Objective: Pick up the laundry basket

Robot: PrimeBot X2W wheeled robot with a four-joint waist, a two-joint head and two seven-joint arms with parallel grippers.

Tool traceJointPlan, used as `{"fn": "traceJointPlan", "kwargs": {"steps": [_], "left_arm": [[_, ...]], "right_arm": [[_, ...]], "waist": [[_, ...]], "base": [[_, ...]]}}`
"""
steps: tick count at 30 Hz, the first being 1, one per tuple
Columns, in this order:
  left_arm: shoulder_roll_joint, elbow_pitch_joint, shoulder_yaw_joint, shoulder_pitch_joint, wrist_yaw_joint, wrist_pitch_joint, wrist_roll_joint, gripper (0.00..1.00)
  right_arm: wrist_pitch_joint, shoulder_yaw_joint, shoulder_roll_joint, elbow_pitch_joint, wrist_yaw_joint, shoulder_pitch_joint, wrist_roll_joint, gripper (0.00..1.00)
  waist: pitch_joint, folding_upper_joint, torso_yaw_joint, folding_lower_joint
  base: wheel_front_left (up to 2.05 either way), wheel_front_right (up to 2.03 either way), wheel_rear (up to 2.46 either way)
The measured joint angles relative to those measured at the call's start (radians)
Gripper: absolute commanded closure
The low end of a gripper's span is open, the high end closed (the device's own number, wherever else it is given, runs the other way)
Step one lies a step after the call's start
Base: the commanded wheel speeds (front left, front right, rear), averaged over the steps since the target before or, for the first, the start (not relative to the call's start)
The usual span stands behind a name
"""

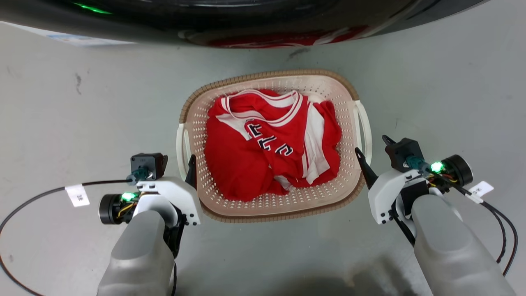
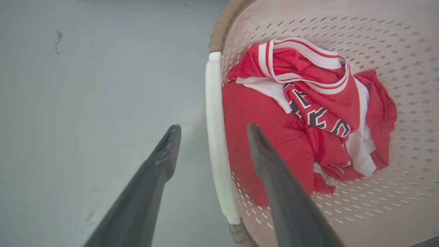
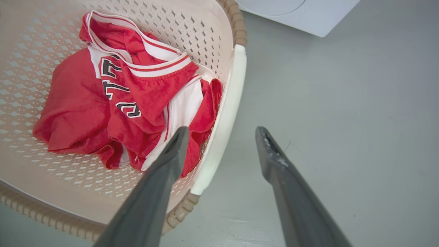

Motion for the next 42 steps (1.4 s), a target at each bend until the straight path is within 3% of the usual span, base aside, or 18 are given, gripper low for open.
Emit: {"fn": "traceJointPlan", "kwargs": {"steps": [19,20,21,22,32,42], "left_arm": [[-0.003,0.079,-0.041,-0.106,-0.011,0.0,-0.002,0.0],[-0.003,0.088,-0.044,-0.11,-0.012,0.0,-0.002,0.16],[-0.003,0.088,-0.047,-0.112,-0.012,0.0,-0.002,0.66],[-0.003,0.085,-0.048,-0.114,-0.013,0.0,-0.002,1.0],[-0.01,0.124,-0.073,-0.127,-0.015,0.0,-0.008,1.0],[-0.01,0.177,-0.126,-0.082,-0.027,0.005,-0.051,1.0]], "right_arm": [[0.0,-0.03,0.006,0.14,0.0,-0.13,-0.019,0.0],[0.0,-0.032,0.007,0.145,0.0,-0.135,-0.019,0.0],[0.0,-0.033,0.007,0.151,0.0,-0.14,-0.02,0.81],[0.0,-0.033,0.007,0.152,0.0,-0.142,-0.022,1.0],[0.0,-0.031,0.017,0.189,0.0,-0.15,-0.018,1.0],[0.0,0.044,0.017,0.261,0.0,-0.101,0.068,1.0]], "waist": [[0.113,0.0,0.015,0.0],[0.115,0.0,0.016,0.0],[0.117,0.0,0.016,0.0],[0.119,0.0,0.016,0.0],[0.092,0.0,0.016,0.0],[-0.04,0.0,0.016,-0.0001]], "base": [[0.0,0.0,0.0],[0.0,0.0,0.0],[0.0,0.0,0.0],[0.0,0.0,0.0],[0.0,0.0,0.0],[0.0,0.0,0.0]]}}
